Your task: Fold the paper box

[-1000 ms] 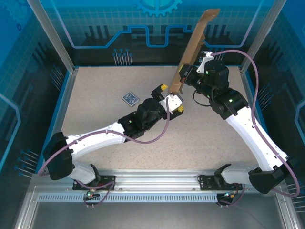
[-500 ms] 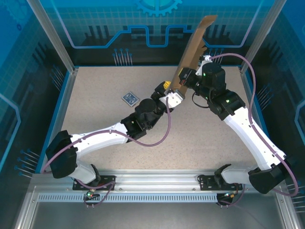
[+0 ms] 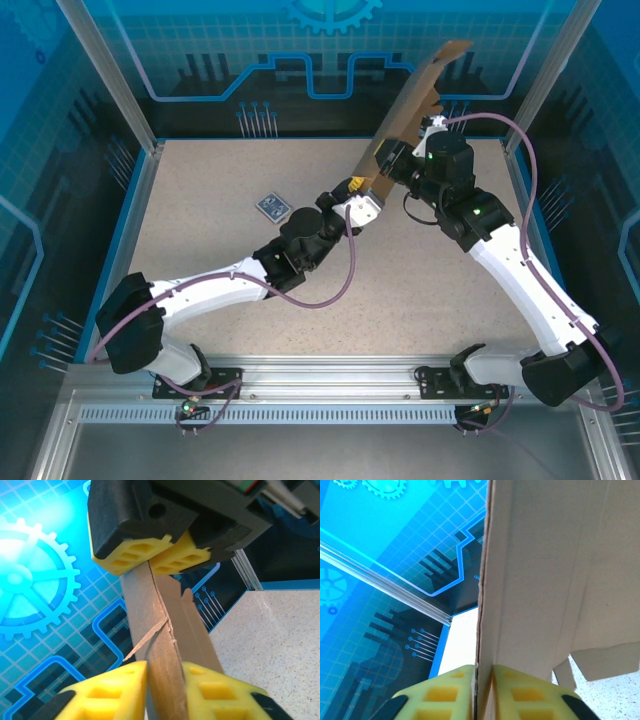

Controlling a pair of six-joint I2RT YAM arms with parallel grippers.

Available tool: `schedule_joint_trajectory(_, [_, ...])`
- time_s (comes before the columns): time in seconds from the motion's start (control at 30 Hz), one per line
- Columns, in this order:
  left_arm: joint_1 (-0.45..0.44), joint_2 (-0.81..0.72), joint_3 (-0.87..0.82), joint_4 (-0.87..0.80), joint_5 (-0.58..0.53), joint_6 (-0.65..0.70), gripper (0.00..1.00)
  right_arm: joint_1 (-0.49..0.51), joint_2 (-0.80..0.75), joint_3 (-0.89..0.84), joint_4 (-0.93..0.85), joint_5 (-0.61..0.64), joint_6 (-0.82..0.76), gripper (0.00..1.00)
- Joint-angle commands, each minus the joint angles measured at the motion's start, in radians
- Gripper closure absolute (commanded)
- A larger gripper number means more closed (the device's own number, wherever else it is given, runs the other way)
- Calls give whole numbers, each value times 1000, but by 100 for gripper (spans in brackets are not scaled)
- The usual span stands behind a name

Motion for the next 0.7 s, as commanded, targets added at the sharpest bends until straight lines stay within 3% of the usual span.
schedule_joint_trajectory(0.0, [26, -25, -21, 48, 0, -3, 83, -13, -32, -14, 28, -14, 4, 79])
schedule_joint_trajectory(0.27, [90, -97, -11, -11, 36, 3, 100, -36, -72, 6, 29, -34, -64, 57])
schedule_joint_trajectory(0.43, [144, -166, 27, -107, 73, 4, 100, -41, -119, 50, -17, -50, -213, 40])
schedule_joint_trajectory(0.53, [182, -223, 55, -233, 149, 10, 100, -42, -143, 81, -45, -98, -349, 30])
schedule_joint_trajectory(0.67, [243, -292, 100, -365, 222, 5, 100, -42, -149, 159, -134, -168, -556, 28])
